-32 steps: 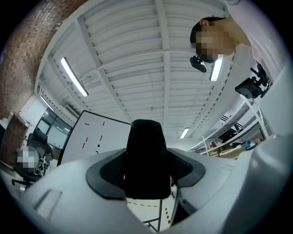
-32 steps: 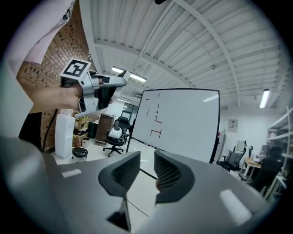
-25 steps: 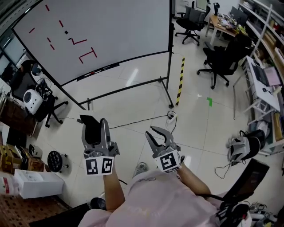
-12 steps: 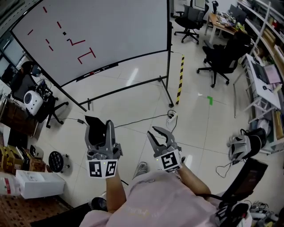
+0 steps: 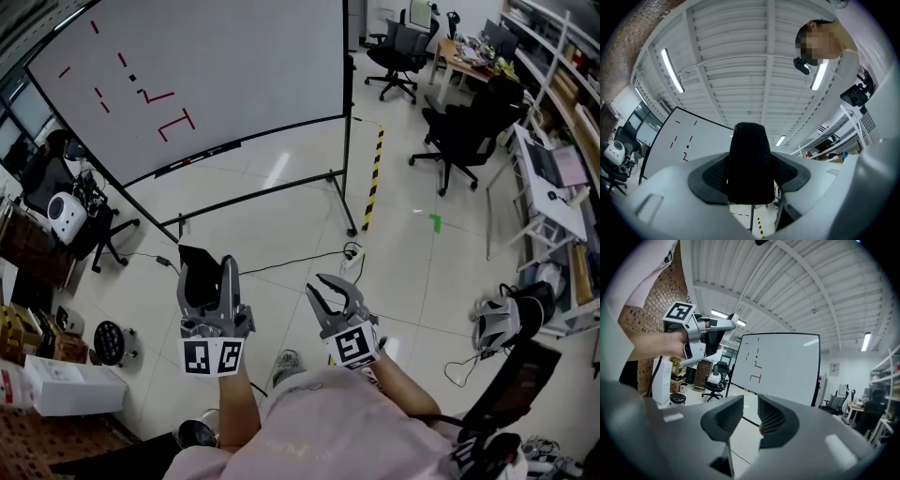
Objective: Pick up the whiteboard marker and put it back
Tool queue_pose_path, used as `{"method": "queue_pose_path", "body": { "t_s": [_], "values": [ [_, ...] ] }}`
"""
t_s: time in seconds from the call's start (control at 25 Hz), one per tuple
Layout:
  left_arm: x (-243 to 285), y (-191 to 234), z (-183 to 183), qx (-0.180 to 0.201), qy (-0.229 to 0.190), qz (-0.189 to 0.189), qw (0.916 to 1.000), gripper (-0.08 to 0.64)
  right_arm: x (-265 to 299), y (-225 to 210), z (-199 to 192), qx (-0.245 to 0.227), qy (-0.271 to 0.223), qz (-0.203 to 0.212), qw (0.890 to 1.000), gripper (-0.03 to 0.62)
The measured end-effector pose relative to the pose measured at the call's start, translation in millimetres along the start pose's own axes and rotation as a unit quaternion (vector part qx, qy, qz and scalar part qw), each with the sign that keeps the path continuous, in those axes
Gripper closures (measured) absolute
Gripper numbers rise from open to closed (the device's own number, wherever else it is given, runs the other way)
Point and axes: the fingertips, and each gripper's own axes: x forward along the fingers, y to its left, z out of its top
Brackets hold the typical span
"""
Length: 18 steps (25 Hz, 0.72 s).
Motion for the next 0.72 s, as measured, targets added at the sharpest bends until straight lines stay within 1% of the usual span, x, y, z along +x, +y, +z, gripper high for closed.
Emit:
{"method": "queue_pose_path", "body": {
  "t_s": [0.16,0.28,0.4,0.48,0.56,0.72],
  "values": [
    [5,-27,-5,-0.001,-0.003,0.018,0.9998,0.291,-23,-19,-17,0.002,0.006,0.017,1.000,0.497],
    [12,-40,-8,0.001,-0.003,0.035,0.9994,0.291,-38,-32,-29,0.006,0.021,0.036,0.999,0.497],
    [27,-36,-6,0.011,-0.003,0.055,0.9984,0.291,-31,-41,-39,0.035,0.021,0.051,0.998,0.502],
    [52,-21,-11,0.021,0.009,0.068,0.9974,0.291,-8,-54,-33,0.038,0.004,0.062,0.997,0.502],
    [84,5,-24,0.031,0.022,0.077,0.9963,0.291,29,-73,-20,0.033,-0.021,0.064,0.997,0.502],
    [163,83,-62,0.041,0.032,0.077,0.9957,0.291,140,-119,21,0.052,-0.071,0.049,0.995,0.502]
  ]
}}
